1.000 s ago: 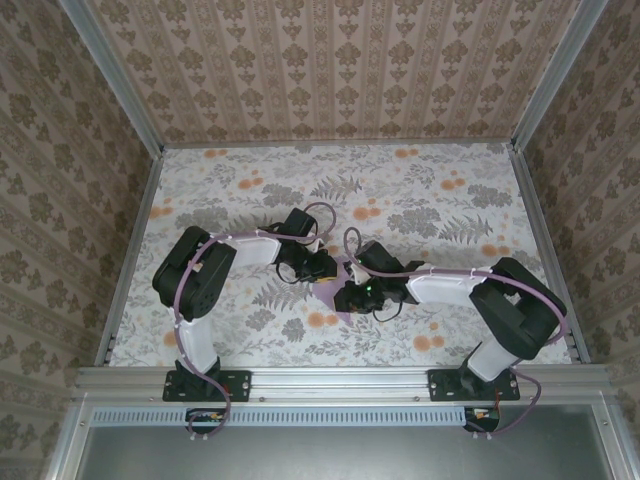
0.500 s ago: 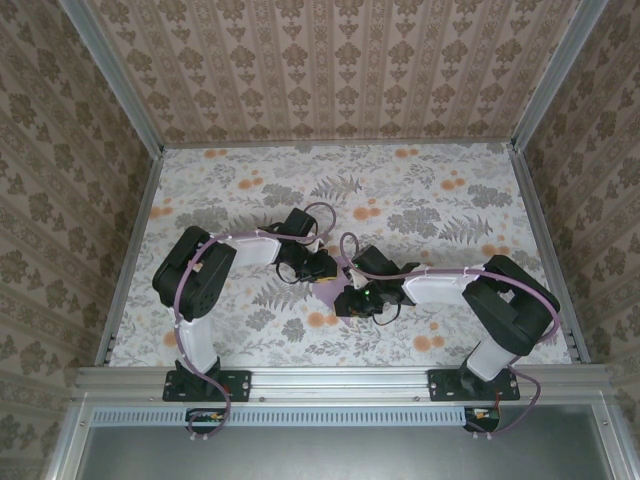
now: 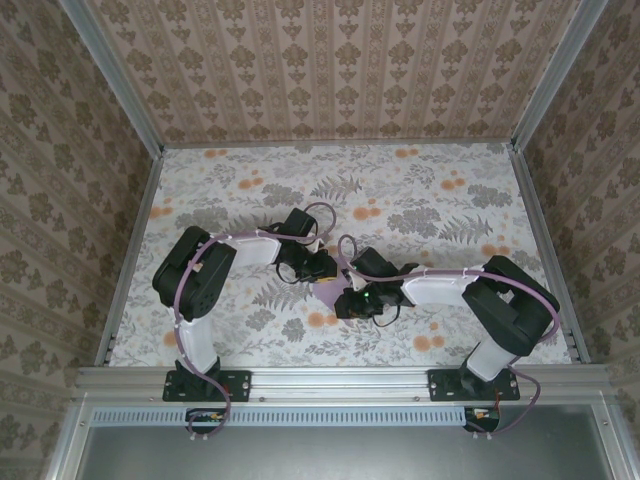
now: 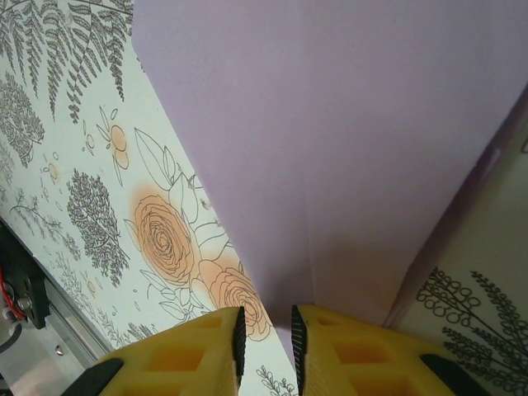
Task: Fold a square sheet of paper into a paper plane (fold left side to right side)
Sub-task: Fourth fold the wing at the center of the table.
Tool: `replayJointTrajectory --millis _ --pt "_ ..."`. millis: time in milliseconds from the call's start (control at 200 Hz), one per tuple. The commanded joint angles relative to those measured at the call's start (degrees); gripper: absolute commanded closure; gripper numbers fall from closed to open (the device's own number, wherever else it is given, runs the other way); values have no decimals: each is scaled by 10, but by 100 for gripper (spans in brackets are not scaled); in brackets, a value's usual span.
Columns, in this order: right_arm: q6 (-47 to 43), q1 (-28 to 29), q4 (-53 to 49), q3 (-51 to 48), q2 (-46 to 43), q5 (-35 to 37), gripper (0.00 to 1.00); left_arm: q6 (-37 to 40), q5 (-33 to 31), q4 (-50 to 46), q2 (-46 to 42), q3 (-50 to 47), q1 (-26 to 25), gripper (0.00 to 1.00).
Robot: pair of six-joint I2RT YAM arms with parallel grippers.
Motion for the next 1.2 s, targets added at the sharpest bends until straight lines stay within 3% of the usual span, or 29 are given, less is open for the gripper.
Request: replayJointTrajectory --millis 0,1195 --pt "5 14 -49 -22 -2 -6 75 9 -37 -63 19 -21 -4 80" --pt "58 34 -36 -98 -77 -2 94 11 -43 -73 17 -20 -1 80"
